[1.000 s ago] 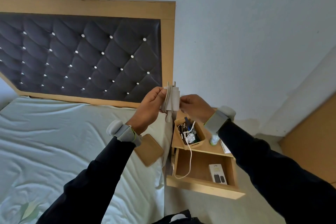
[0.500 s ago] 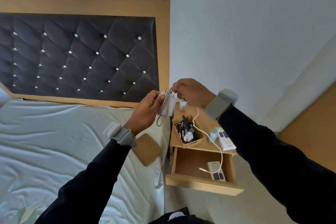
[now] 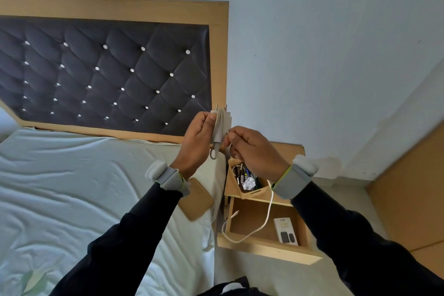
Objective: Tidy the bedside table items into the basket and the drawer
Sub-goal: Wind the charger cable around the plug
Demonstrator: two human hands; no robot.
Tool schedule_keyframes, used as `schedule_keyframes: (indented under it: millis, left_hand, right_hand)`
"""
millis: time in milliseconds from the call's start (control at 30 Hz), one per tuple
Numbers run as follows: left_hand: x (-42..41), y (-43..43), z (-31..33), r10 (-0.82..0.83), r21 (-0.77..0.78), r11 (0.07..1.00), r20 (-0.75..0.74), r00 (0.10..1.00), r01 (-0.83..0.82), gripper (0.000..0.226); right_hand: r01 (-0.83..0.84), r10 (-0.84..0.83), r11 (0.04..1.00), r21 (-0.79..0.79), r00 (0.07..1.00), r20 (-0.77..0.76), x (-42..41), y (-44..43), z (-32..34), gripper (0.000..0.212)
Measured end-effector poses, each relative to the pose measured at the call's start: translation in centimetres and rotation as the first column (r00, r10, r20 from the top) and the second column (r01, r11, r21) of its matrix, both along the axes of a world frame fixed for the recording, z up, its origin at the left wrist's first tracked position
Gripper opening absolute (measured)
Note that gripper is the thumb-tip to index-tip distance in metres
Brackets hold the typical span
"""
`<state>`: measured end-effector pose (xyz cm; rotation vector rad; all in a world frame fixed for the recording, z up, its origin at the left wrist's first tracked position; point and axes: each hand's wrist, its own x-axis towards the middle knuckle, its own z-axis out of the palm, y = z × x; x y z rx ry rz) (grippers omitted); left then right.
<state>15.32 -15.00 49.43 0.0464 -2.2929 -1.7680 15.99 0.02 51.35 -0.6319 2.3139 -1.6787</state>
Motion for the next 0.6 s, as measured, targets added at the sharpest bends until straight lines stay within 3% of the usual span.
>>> schedule_keyframes:
  millis: [167, 400, 600]
  left_hand:
    - [0.3, 1.0, -0.1, 0.026, 0.158, 0.987, 0.042, 0.999, -0.032, 0.046]
    - [0.3, 3.0, 0.0, 0.029, 0.210, 0.977, 0.068, 0.997, -0.043, 0.047]
    - [1.1, 5.8, 0.0, 0.022, 0.185, 0.982, 0.086, 0.996, -0.038, 0.039]
  right_hand:
    - [-0.062, 0.061, 0.998, 0.011, 0.993, 0.102, -0.2, 1.3, -1.3, 0.031]
    - [-0.150, 0.154, 0.988, -0.037, 0.973, 0.174, 0.4, 2.1, -2.9, 0.034]
    - [-0.185, 0.178, 0.982, 0.023, 0.967, 0.184, 0.1, 5.3, -3.6, 0.038]
